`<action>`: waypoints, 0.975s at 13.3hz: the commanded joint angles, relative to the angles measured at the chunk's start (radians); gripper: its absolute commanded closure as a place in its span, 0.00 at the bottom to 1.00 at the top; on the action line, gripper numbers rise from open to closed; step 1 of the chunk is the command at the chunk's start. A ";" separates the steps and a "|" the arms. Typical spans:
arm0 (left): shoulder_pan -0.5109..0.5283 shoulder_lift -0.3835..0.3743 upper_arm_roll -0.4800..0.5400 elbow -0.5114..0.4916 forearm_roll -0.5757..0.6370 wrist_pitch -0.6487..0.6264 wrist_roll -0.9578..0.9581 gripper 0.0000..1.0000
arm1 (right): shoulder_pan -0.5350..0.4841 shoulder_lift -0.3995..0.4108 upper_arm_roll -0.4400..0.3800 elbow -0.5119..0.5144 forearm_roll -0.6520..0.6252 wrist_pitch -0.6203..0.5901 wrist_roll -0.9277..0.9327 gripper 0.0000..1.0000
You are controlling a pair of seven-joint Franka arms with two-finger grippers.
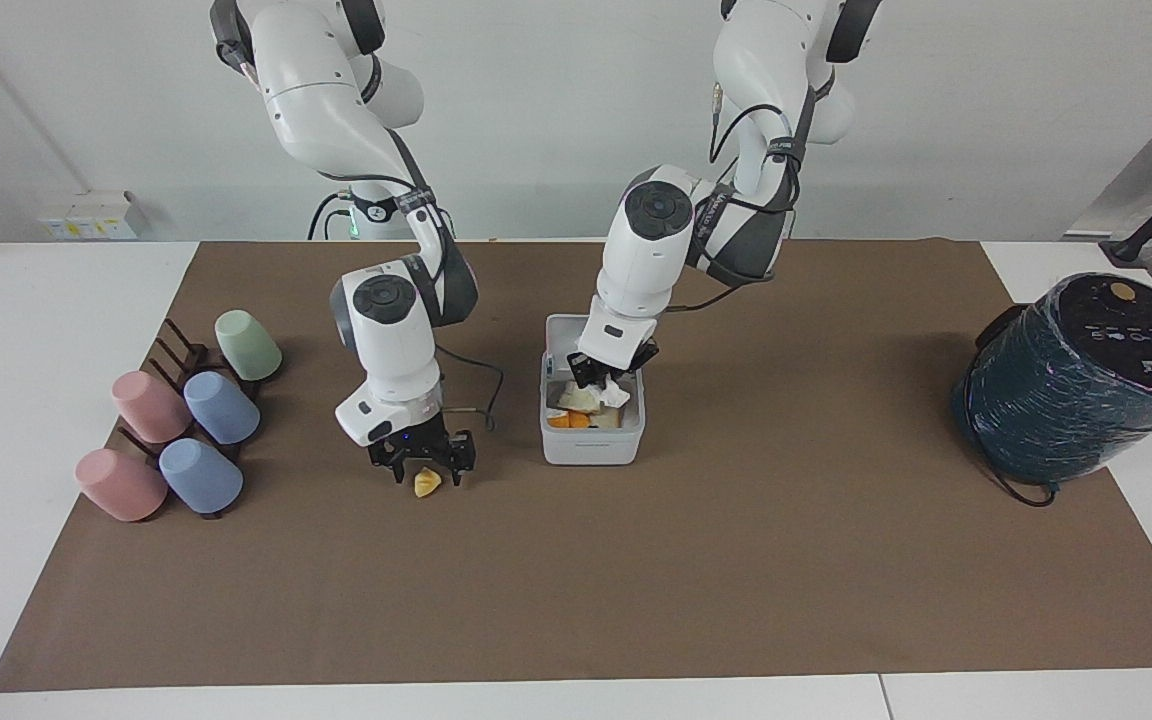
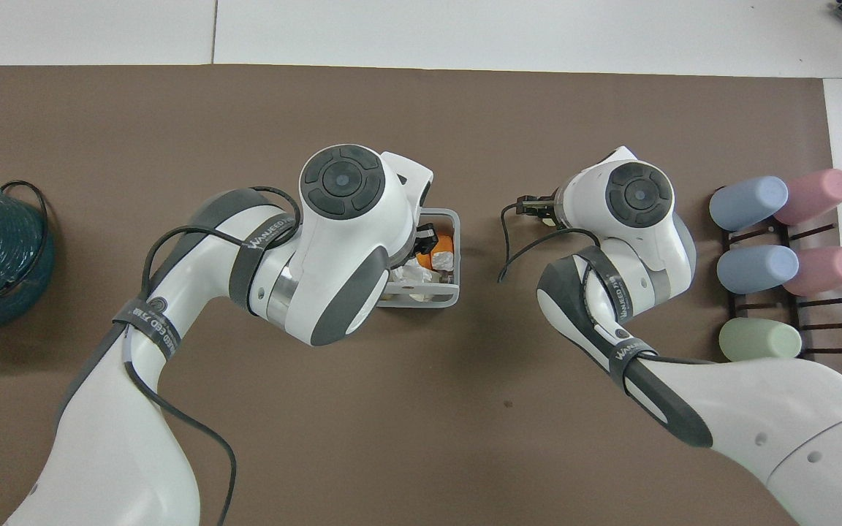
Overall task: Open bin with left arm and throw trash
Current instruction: 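Release the tissue into the bin and withdraw the left gripper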
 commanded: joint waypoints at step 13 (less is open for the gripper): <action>0.357 -0.147 0.032 0.281 -0.056 -0.532 0.329 0.30 | 0.011 -0.119 0.106 0.118 0.136 -0.071 0.034 1.00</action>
